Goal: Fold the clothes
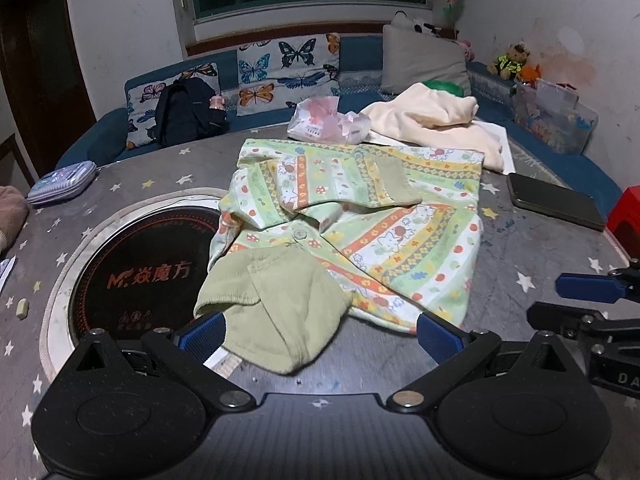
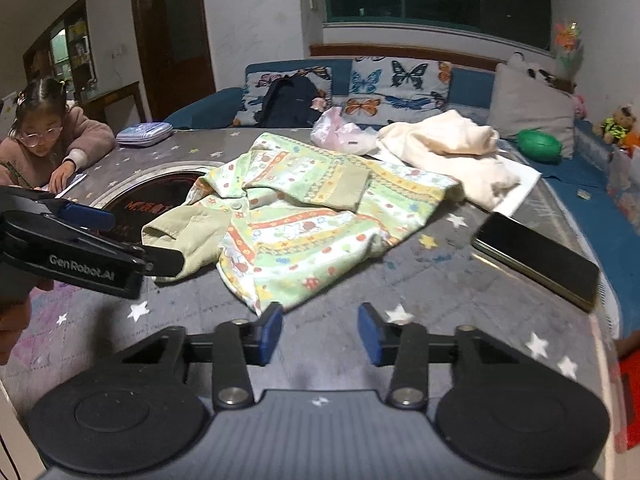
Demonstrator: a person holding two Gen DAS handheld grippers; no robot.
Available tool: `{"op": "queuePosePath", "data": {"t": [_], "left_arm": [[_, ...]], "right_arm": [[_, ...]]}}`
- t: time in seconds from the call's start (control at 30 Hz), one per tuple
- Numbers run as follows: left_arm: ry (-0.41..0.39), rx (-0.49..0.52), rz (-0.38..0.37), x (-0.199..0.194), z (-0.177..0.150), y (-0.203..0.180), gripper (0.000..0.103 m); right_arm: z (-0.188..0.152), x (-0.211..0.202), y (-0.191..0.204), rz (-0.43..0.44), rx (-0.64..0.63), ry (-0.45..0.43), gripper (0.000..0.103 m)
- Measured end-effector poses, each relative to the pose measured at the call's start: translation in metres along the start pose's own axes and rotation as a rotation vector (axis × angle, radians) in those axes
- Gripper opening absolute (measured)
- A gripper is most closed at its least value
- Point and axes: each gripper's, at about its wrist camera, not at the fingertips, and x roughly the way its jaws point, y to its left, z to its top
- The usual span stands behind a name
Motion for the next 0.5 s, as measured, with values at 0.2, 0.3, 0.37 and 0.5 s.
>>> {"op": "queuePosePath", "data": {"t": [0.2,0.3,0.37,0.5], "left_arm": [[0.025,-0.008,0.022,0.019,0.010,0.010,0.103],[0.037,-0.017,0.036,0.029,0.014,0.016,0.103],[0.045,-0.031,0.050,0.035,0.017,0.024,0.103],[0.060,-0.057,0.073,0.046,0.020,0.040,0.103]], "right_arm": [[0.019,0.029,0.009,0.040,-0.030,0.019,0.032],[0.027,0.044,0.019,0.062,-0.059,0.028,0.032],[0.032,0.055,0.026,0.075,-0.072,0.034,0.032],[0.039,0.084,0.038,0.098,-0.087,0.063,0.032]]}}
